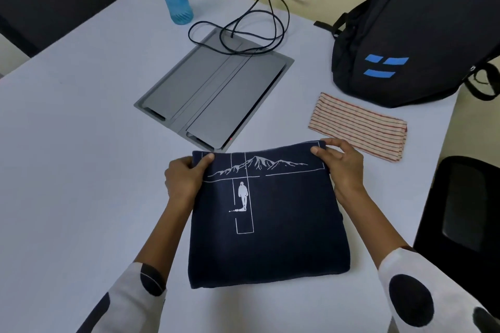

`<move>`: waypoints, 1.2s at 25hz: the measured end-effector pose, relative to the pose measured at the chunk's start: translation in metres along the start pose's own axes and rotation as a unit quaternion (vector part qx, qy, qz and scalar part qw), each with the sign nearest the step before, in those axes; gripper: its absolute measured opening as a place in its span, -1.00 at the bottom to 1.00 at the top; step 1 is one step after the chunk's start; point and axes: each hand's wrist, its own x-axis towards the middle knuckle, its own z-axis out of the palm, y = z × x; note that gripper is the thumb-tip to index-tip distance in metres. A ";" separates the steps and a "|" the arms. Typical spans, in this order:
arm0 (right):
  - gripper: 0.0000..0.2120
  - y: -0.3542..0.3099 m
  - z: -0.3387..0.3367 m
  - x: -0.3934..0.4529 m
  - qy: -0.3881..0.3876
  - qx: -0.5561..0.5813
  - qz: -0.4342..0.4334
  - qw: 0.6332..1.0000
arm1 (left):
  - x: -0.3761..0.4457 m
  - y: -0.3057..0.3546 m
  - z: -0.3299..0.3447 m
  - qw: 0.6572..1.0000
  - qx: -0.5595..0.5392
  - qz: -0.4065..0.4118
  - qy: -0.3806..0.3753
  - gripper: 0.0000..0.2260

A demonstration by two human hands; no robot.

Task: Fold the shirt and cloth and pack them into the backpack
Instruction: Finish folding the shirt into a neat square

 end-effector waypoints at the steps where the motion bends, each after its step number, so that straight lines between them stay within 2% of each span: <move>1: -0.73 0.000 0.003 0.004 0.006 -0.001 -0.010 1.000 | 0.002 0.003 0.001 0.999 0.021 0.023 0.013 -0.63; 4: -0.71 0.008 0.015 0.017 0.017 -0.097 -0.022 0.995 | 0.007 0.002 0.015 0.991 0.120 0.055 0.033 -0.61; 6: -0.71 0.018 0.021 0.024 0.014 -0.170 -0.018 0.985 | 0.000 0.001 0.022 0.973 0.201 0.080 0.078 -0.65; 7: -0.70 0.019 0.023 0.025 0.012 -0.192 -0.017 0.981 | -0.008 0.003 0.024 0.961 0.222 0.125 0.110 -0.65; 9: -0.68 0.014 0.022 0.020 0.017 -0.259 -0.048 0.964 | -0.035 0.008 0.026 0.925 0.221 0.278 0.138 -0.61; 11: -0.66 0.007 0.022 -0.001 0.029 -0.362 -0.157 0.918 | -0.070 0.001 0.032 0.876 0.252 0.402 0.083 -0.58; 12: -0.64 0.005 0.025 -0.018 0.024 -0.390 -0.227 0.892 | -0.084 -0.008 0.037 0.860 0.285 0.421 0.045 -0.53; 14: -0.58 0.008 0.041 -0.064 -0.043 -0.427 -0.322 0.844 | -0.090 -0.025 0.045 0.851 0.334 0.405 -0.003 -0.44; 15: -0.55 0.018 0.050 -0.083 -0.089 -0.463 -0.339 0.814 | -0.085 -0.033 0.048 0.853 0.340 0.395 -0.014 -0.43; 17: -0.49 0.041 0.060 -0.099 -0.133 -0.541 -0.342 0.757 | -0.070 -0.043 0.053 0.857 0.336 0.390 -0.030 -0.44; 19: -0.44 0.049 0.064 -0.083 -0.145 -0.583 -0.322 0.732 | -0.058 -0.045 0.055 0.867 0.327 0.373 -0.042 -0.40; 22: -0.34 0.044 0.067 -0.053 -0.133 -0.609 -0.266 0.736 | -0.049 -0.042 0.059 0.896 0.303 0.321 -0.054 -0.28; 25: -0.29 0.037 0.071 -0.029 -0.109 -0.608 -0.178 0.766 | -0.048 -0.035 0.060 0.903 0.314 0.290 -0.052 -0.21; 27: -0.29 0.033 0.072 -0.016 -0.098 -0.594 -0.126 0.788 | -0.049 -0.032 0.060 0.909 0.324 0.259 -0.045 -0.22; 30: -0.27 0.038 0.069 -0.024 -0.068 -0.587 -0.132 0.796 | -0.050 -0.031 0.062 0.925 0.305 0.223 -0.043 -0.32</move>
